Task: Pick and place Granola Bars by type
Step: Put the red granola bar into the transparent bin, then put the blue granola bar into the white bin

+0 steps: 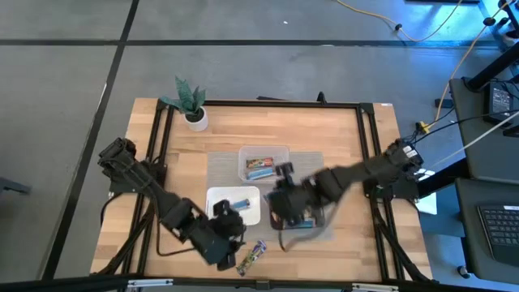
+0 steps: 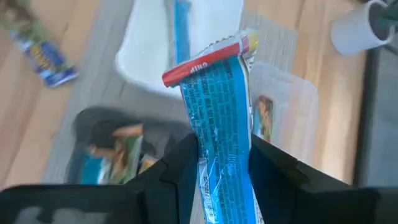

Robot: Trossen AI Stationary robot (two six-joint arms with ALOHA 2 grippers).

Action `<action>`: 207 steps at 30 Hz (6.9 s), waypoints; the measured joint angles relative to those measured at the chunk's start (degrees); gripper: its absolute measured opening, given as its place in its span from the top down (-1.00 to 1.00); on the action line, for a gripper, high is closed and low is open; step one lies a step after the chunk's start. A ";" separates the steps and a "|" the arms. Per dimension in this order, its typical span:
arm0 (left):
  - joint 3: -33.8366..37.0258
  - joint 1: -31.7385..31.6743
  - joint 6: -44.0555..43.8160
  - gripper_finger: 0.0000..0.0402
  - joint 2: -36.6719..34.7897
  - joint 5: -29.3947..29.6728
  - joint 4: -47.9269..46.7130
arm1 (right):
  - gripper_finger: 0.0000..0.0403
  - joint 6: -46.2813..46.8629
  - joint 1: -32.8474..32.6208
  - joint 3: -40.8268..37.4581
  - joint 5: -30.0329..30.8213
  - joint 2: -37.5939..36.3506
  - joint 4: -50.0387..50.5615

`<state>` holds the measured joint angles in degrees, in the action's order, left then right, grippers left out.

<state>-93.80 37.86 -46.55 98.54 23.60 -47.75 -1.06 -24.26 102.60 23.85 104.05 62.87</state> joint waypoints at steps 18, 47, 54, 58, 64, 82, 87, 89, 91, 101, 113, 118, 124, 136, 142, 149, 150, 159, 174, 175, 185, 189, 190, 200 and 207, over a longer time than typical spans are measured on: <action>0.00 4.61 -3.94 0.16 16.03 -0.68 1.97 | 0.32 -8.00 22.16 -20.99 -14.99 0.04 -32.43; 0.00 4.38 -4.60 0.16 16.37 2.38 2.54 | 0.32 -3.52 24.91 -33.57 -16.48 0.04 -39.55; 0.00 4.81 -1.74 0.16 16.37 -1.56 3.37 | 0.25 -3.42 24.91 -33.57 -16.50 0.04 -39.55; -0.02 5.06 -1.73 0.16 16.37 -3.55 3.39 | 0.04 -1.98 24.91 -33.57 -16.48 0.04 -39.55; -0.02 5.19 -8.70 0.16 16.37 2.67 3.41 | -0.22 -0.38 24.78 -31.08 -14.15 0.04 -36.81; -0.11 5.15 -20.37 0.16 18.96 6.83 9.44 | -0.27 18.27 0.67 8.63 -13.15 -3.43 6.15; -0.11 5.35 -20.25 0.16 19.10 6.97 10.31 | -0.27 30.26 -12.85 5.97 -3.41 -6.36 4.58; -0.11 5.14 -20.25 0.16 19.10 6.75 10.31 | -0.26 34.96 -18.37 4.16 4.79 -7.05 5.02; -0.11 4.77 -20.83 0.13 19.10 6.66 10.34 | -0.26 39.94 -23.27 1.48 11.87 -7.56 5.16; -0.02 3.24 -24.52 -0.23 20.57 6.93 10.54 | -0.26 65.13 -33.14 -6.42 18.63 -8.24 10.16; -1.92 3.51 -29.23 -0.21 26.40 4.54 11.57 | -0.26 68.28 -33.36 -6.48 15.48 -8.26 13.41; -3.34 3.55 -29.35 -0.21 28.64 4.59 10.75 | -0.26 68.26 -33.34 -6.48 15.46 -8.26 15.11; -3.93 3.29 -30.89 -0.21 29.58 3.43 8.73 | -0.26 68.20 -33.34 -6.48 15.46 -8.26 16.04; -4.35 2.90 -33.02 -0.21 33.12 -1.13 7.59 | -0.26 68.12 -33.34 -6.46 15.48 -8.26 16.92; -4.24 2.85 -31.79 -0.18 33.02 -2.24 7.52 | -0.26 68.13 -33.34 -6.46 15.48 -8.26 17.07; -4.12 3.23 -32.82 0.01 33.08 -0.14 7.38 | -0.27 68.11 -33.34 -6.46 15.43 -8.26 17.27; -4.09 3.37 -32.05 0.02 33.13 0.88 7.47 | -0.27 68.11 -33.34 -6.46 15.42 -8.26 17.27; -4.18 3.40 -32.35 0.16 33.01 0.48 7.10 | -0.27 68.11 -33.34 -6.46 15.00 -8.26 17.27; -14.59 4.10 -26.41 0.46 33.61 0.89 -0.44 | -0.27 68.08 -33.34 -6.46 15.00 -8.24 17.89; -15.51 4.12 -25.60 0.47 33.61 0.59 -1.29 | -0.27 68.08 -33.34 -6.46 15.00 -8.26 17.89; -31.95 4.16 -20.27 0.46 33.42 4.00 -32.38 | -0.27 67.84 -33.34 -6.46 15.02 -8.24 18.43; -36.82 3.72 -18.15 0.47 33.11 8.38 -42.77 | -0.27 67.63 -33.34 -6.46 15.02 -8.24 18.65; -36.87 3.35 -15.74 0.47 32.65 8.47 -42.04 | -0.27 67.18 -33.34 -6.46 15.04 -8.24 18.78; -32.54 -1.45 -2.43 0.44 27.72 8.30 -42.19 | -0.27 64.95 -33.32 -6.44 15.54 -8.17 18.86; -17.33 -3.10 -6.66 0.46 17.34 8.59 -38.12 | -0.26 64.83 -33.32 -6.44 19.87 -8.17 19.76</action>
<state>-111.13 34.75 -53.22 115.88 32.19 -85.86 63.77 -57.58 96.16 43.72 95.88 82.63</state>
